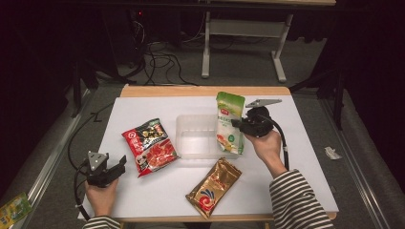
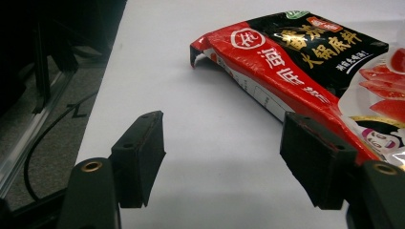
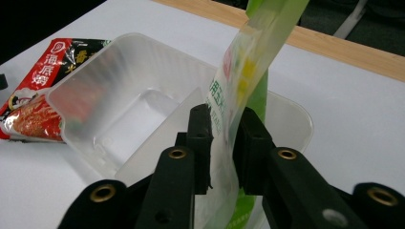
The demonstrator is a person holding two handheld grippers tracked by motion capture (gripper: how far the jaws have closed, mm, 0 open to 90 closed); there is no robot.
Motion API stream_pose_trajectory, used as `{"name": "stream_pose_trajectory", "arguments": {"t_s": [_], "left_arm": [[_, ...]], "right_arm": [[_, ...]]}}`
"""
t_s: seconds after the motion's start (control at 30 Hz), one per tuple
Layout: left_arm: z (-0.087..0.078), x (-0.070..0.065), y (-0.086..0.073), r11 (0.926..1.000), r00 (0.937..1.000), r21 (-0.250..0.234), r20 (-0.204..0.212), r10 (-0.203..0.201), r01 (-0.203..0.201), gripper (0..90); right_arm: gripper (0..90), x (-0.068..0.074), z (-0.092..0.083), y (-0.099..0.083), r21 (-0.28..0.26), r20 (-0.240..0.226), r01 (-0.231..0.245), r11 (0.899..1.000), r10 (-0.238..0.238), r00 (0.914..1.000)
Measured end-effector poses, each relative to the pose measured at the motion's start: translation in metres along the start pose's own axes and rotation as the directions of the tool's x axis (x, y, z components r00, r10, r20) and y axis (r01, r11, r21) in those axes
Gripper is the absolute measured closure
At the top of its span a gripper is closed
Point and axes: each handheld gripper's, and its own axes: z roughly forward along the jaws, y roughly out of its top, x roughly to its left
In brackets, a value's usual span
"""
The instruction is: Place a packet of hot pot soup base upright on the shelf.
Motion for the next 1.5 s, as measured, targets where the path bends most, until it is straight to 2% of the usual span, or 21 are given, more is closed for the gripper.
{"name": "stream_pose_trajectory", "arguments": {"t_s": [0.13,0.33,0.43,0.53,0.67,0.7,0.83,1.17,1.43,1.5], "left_arm": [[0.000,0.000,0.000,1.0000,1.0000,0.000,0.000,0.000,0.000,32.3],[0.000,0.000,0.000,1.0000,1.0000,-0.002,-0.001,0.001,-0.001,32.3],[0.000,0.000,0.000,1.0000,1.0000,-0.002,0.000,0.002,-0.002,32.3],[0.000,0.000,0.000,1.0000,1.0000,-0.001,-0.001,0.002,-0.002,32.3],[0.000,-0.001,0.000,1.0000,1.0000,-0.003,-0.003,0.003,-0.003,32.3],[0.000,-0.001,0.000,1.0000,1.0000,-0.003,-0.003,0.003,-0.003,32.3],[0.000,0.000,0.000,1.0000,1.0000,-0.003,-0.002,0.008,-0.008,32.3],[0.000,-0.001,0.000,1.0000,1.0000,-0.005,-0.004,0.004,-0.004,32.3],[0.000,-0.001,0.000,1.0000,1.0000,-0.004,-0.005,0.006,-0.006,32.3],[0.000,-0.001,0.000,1.0000,1.0000,-0.002,-0.006,0.008,-0.008,32.3]], "right_arm": [[74.7,0.004,-0.006,-0.008,0.015,-0.003,0.034,0.999,-0.034,0.9994],[74.1,0.006,-0.009,-0.014,0.034,-0.013,0.039,0.999,-0.039,0.9992],[74.7,0.008,-0.009,-0.018,0.072,-0.009,0.050,0.996,-0.050,0.9987],[79.2,0.006,-0.008,-0.026,0.103,-0.019,0.044,0.994,-0.042,0.9989],[83.5,0.007,-0.007,-0.029,0.115,-0.026,0.039,0.993,-0.036,0.9990],[87.8,0.007,-0.007,-0.029,0.117,-0.022,0.047,0.992,-0.045,0.9987],[90.0,0.011,-0.002,-0.032,0.134,-0.015,0.067,0.989,-0.065,0.9977],[90.0,0.008,0.015,-0.048,0.164,-0.005,0.045,0.985,-0.045,0.9990],[90.0,0.006,0.026,-0.054,0.188,0.007,0.040,0.981,-0.042,0.9991],[90.0,0.006,0.030,-0.055,0.198,0.017,0.049,0.979,-0.053,0.9984]]}}
